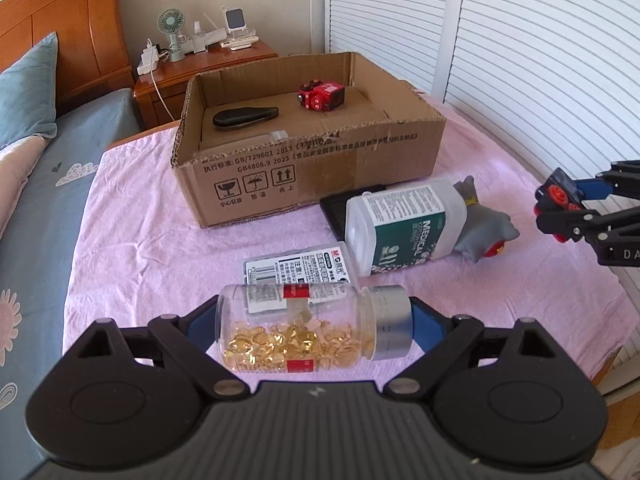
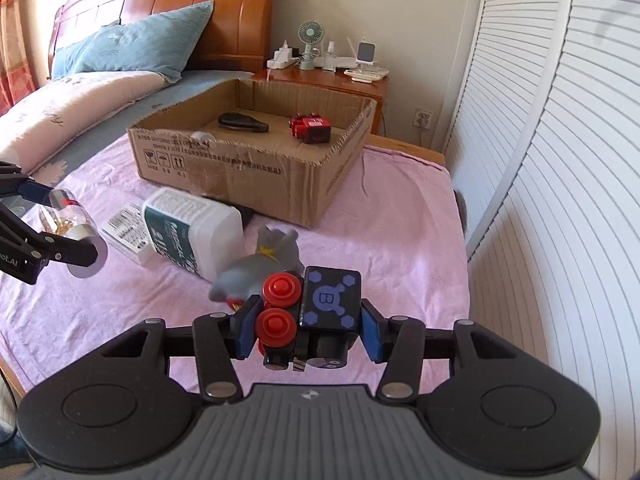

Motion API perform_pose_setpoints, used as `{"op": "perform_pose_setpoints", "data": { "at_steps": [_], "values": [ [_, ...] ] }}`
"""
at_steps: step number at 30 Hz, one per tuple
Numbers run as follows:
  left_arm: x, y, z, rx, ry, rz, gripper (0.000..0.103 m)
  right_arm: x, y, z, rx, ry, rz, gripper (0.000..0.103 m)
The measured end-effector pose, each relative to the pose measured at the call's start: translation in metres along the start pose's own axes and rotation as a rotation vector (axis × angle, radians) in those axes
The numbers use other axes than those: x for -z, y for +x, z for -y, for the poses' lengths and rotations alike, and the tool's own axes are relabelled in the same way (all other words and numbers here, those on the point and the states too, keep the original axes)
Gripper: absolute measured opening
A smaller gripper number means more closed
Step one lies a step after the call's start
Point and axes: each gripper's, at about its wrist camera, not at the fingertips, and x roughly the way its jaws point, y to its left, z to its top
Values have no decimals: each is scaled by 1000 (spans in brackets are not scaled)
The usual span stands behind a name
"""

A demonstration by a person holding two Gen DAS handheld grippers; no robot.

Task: Organize rigid objects
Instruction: 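Drop the toy block into the box with the right tool while the left tool lowers the jar in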

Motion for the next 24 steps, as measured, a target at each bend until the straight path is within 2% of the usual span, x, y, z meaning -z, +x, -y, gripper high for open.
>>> {"op": "perform_pose_setpoints", "data": {
  "at_steps": [5, 11, 17, 24],
  "values": [
    [-20, -10, -8, 5, 24, 18, 93, -39, 0, -8, -66, -27, 52, 56],
    [-51, -12, -26, -2, 15, 52, 93, -90, 22, -21, -85, -67, 97, 56],
    [-79, -8, -45, -34, 9, 85, 93, -133, 66, -30, -96, -67, 72, 56],
    [-108, 9, -61, -60, 15, 91, 93, -151, 114, -44, -128, -48, 13, 56]
  ]
}}
